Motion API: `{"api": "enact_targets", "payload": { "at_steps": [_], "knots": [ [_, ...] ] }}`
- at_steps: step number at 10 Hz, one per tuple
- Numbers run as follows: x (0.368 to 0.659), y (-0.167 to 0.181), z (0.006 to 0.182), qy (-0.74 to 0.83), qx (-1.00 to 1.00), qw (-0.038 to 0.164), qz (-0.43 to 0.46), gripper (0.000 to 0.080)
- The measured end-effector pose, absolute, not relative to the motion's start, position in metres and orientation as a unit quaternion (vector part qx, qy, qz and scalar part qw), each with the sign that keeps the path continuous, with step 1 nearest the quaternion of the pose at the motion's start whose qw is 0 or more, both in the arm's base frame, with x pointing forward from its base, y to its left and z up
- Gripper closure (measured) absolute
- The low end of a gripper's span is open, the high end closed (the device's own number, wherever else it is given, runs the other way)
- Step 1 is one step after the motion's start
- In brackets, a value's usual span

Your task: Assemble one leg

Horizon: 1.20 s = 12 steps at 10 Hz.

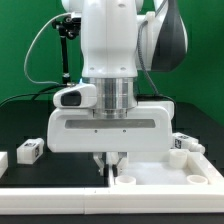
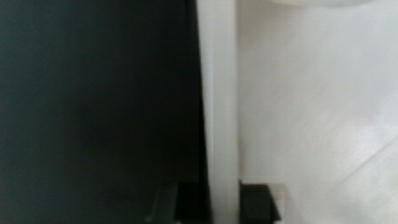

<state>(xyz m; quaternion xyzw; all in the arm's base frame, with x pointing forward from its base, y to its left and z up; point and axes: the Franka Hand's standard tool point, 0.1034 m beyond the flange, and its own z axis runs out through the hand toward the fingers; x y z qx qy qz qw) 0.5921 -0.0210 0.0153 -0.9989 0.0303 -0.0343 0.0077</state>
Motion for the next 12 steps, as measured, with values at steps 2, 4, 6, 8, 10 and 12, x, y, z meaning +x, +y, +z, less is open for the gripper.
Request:
{"api": "enact_targets", "payload": {
  "at_steps": [2, 4, 6, 8, 10, 12],
  "knots": [
    [0.592, -0.021, 0.015, 0.029, -0.999, 0.007, -0.033, 0.0745],
    [0.592, -0.021, 0.015, 0.029, -0.999, 0.007, -0.032, 0.0744],
    [0.586, -0.032, 0.028, 0.043, -0.999, 0.015, -0.013, 0.042],
    [0.573, -0.068, 0.07, 0.073, -0.997, 0.031, 0.013, 0.0221],
    [0.574, -0.07, 0.072, 0.078, -0.996, 0.032, 0.01, 0.0165],
    [0.57, -0.071, 0.07, 0.079, -0.996, 0.036, 0.025, 0.0154]
  ]
}}
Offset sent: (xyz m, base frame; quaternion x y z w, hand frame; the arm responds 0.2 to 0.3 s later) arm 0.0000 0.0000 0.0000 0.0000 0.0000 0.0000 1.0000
